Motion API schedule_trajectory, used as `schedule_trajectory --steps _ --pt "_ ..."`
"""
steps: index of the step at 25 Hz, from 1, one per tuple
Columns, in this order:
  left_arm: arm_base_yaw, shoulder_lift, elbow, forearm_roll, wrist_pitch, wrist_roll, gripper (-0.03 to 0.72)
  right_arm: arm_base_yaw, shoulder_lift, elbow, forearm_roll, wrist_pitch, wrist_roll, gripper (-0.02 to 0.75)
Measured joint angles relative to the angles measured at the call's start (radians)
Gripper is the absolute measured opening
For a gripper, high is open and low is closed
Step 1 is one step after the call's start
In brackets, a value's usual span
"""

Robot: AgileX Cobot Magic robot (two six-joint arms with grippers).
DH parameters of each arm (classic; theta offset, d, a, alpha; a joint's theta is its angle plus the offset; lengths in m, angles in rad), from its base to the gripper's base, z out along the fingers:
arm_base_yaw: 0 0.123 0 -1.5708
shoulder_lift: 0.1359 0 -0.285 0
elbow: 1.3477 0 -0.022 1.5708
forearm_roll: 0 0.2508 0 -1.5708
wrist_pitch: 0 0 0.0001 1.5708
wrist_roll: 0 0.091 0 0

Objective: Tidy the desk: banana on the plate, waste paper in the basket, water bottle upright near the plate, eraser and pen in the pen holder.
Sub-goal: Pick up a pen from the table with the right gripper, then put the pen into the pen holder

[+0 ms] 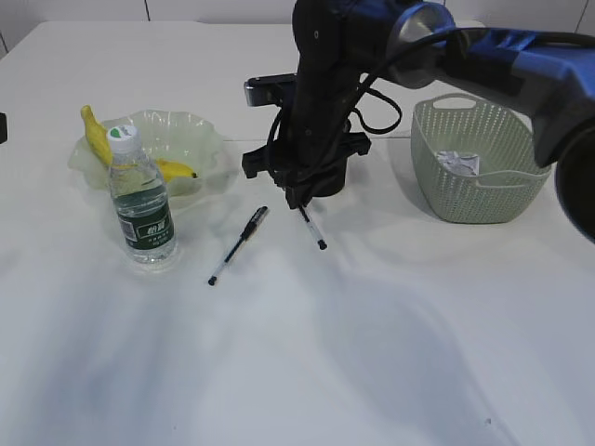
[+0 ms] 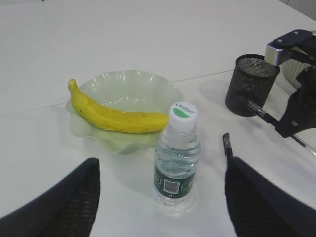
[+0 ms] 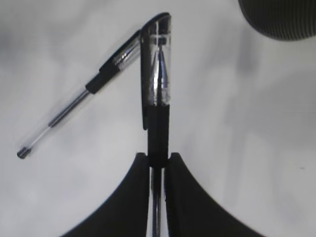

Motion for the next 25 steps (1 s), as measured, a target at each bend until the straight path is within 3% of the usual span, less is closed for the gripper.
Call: schedule_trajectory --steps 15,21,25 --pt "0.0 0.0 0.0 0.0 -0.004 0.0 0.551 0.0 -0.406 0.55 -0.025 -0.01 -0.047 0.041" --pt "0.0 0.0 0.0 0.0 -0.023 0.0 0.551 0.0 -0.602 0.836 -0.025 -0.171 -0.059 0.041" --pt "0.0 0.0 0.0 0.0 -0.023 0.0 0.551 0.0 -0.682 0.94 -0.036 -0.285 -0.076 0.041"
